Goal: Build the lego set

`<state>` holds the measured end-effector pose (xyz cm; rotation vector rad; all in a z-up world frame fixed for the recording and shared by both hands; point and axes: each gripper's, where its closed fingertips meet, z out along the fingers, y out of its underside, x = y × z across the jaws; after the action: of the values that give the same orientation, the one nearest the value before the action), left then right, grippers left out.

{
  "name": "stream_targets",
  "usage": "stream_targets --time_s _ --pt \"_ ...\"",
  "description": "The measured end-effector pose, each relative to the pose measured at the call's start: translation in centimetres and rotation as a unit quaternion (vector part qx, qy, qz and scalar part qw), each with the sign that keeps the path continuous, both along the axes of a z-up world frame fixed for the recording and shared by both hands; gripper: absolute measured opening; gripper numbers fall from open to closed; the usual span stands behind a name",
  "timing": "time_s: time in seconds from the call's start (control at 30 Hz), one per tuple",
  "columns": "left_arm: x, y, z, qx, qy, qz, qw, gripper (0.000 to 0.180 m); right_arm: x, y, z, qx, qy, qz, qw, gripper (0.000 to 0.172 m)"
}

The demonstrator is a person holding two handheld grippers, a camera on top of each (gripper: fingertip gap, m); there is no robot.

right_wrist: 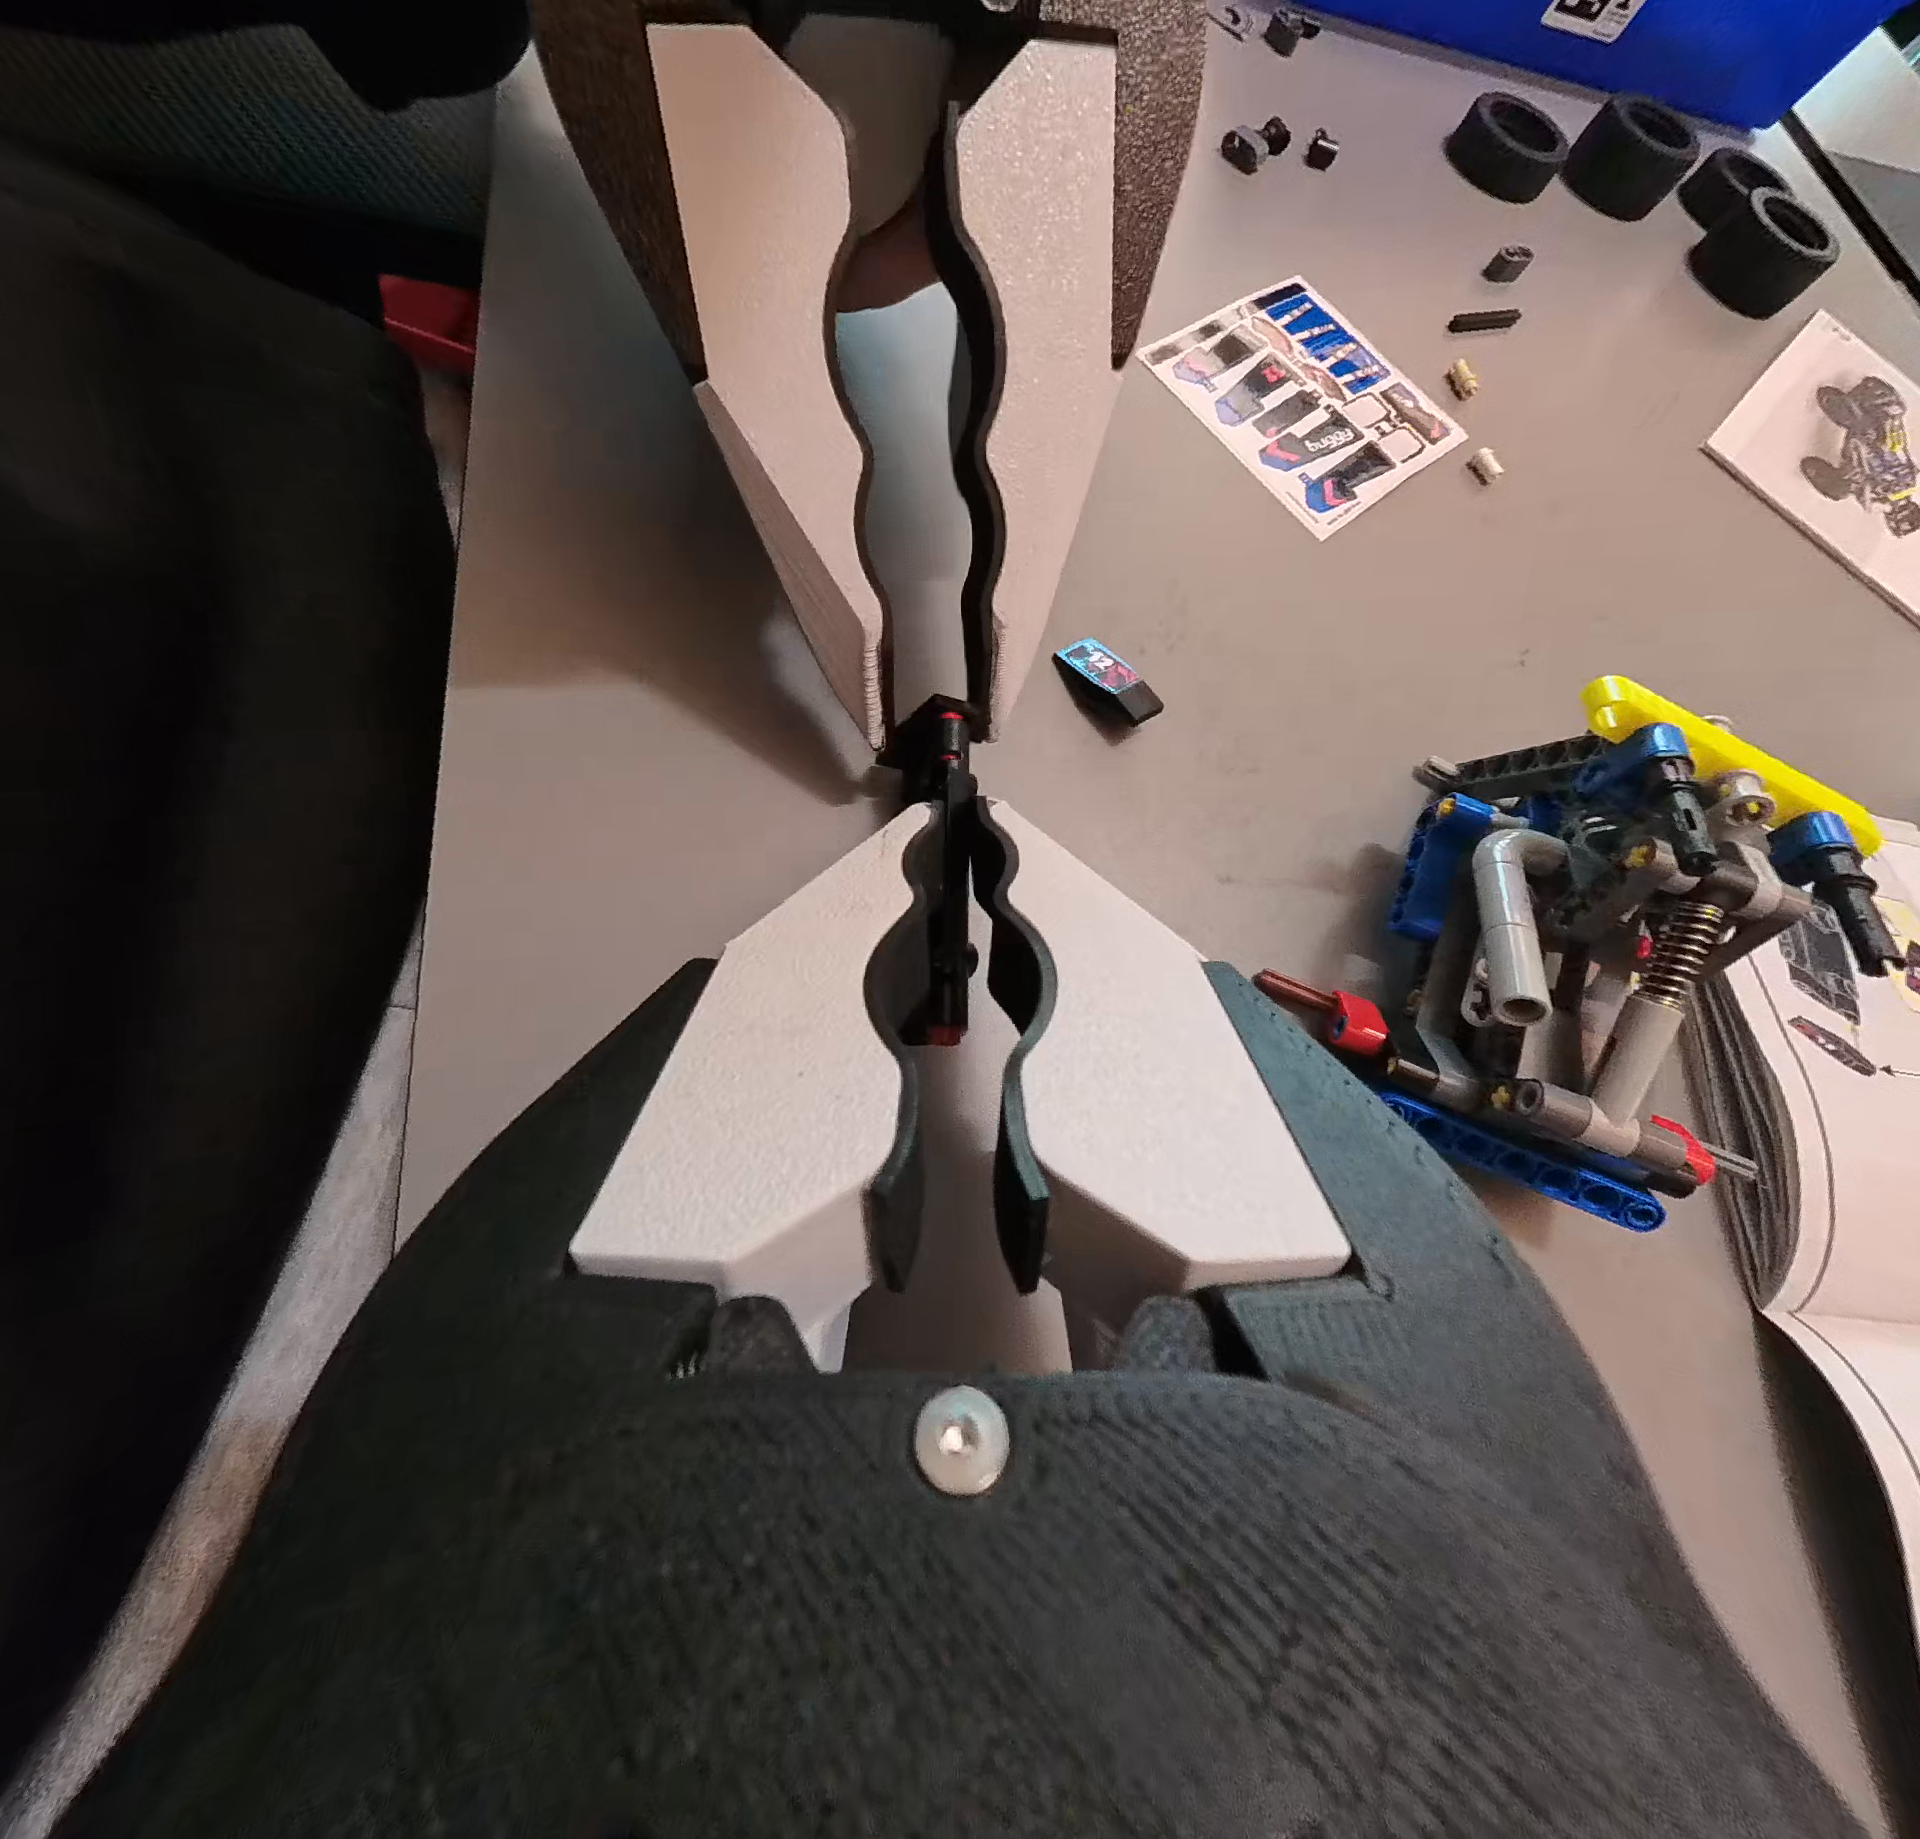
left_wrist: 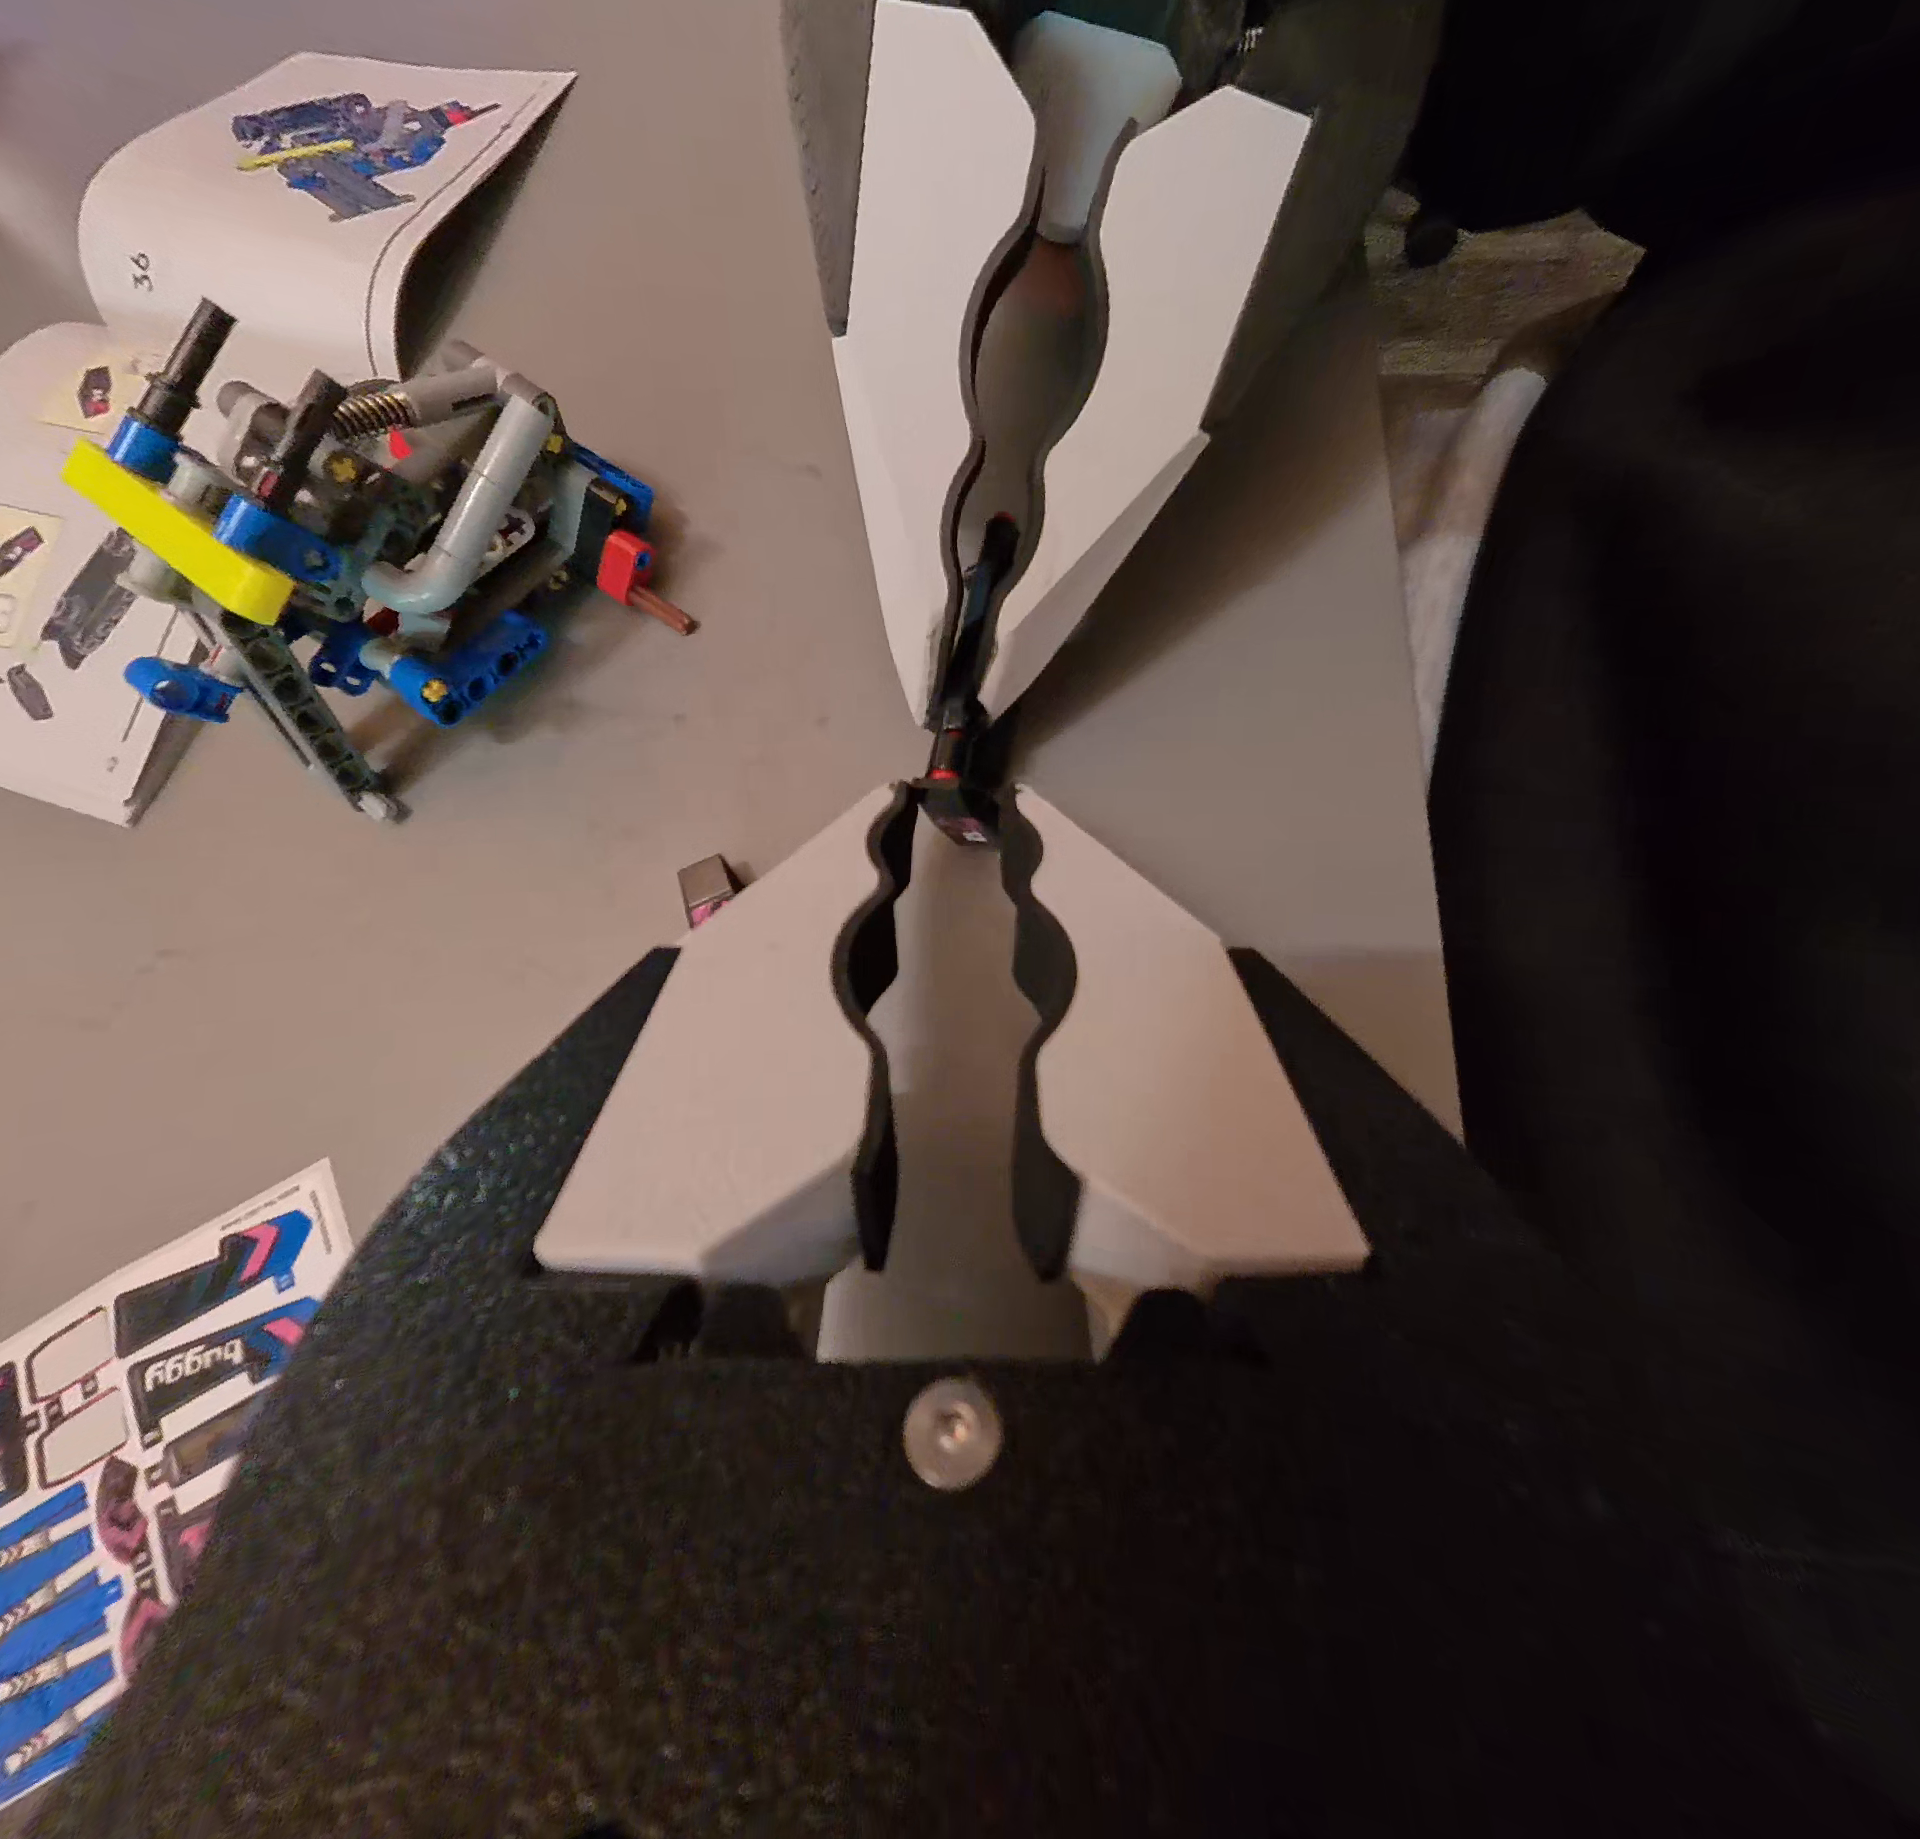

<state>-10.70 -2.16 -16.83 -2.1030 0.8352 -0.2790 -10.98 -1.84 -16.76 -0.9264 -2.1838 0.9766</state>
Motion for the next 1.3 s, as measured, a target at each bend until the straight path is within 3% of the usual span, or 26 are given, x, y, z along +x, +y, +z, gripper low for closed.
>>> stream_targets --time_s 0.17,0.37,0.53,0.93,1.2,1.3 --pt "-0.3 -0.3 0.6 0.019 -0.003 -0.015 1.000 0.012 0.1 0.2 0.0 0.001 0.001 0.004 1.000 0.002" --pt "0.5 -0.3 1.1 0.010 -0.069 -0.027 0.997 0.026 0.9 0.4 0.1 0.003 0.005 0.031 1.000 0.002" --pt "0.7 0.3 0.8 0.033 -0.027 -0.027 0.999 0.010 0.8 0.4 0.4 -0.003 0.013 0.027 1.000 0.002" --pt "0.5 1.0 0.4 0.044 0.006 -0.031 0.999 0.009 0.6 1.2 0.0 0.054 0.041 0.028 0.997 0.002" --pt "1.3 0.2 2.1 0.025 -0.099 -0.115 0.988 0.006 1.2 0.5 0.0 0.052 0.047 0.070 0.995 0.001" --pt "1.4 0.3 1.4 0.016 -0.077 -0.142 0.987 0.003 1.3 0.5 0.0 0.046 0.043 0.078 0.995 0.001"
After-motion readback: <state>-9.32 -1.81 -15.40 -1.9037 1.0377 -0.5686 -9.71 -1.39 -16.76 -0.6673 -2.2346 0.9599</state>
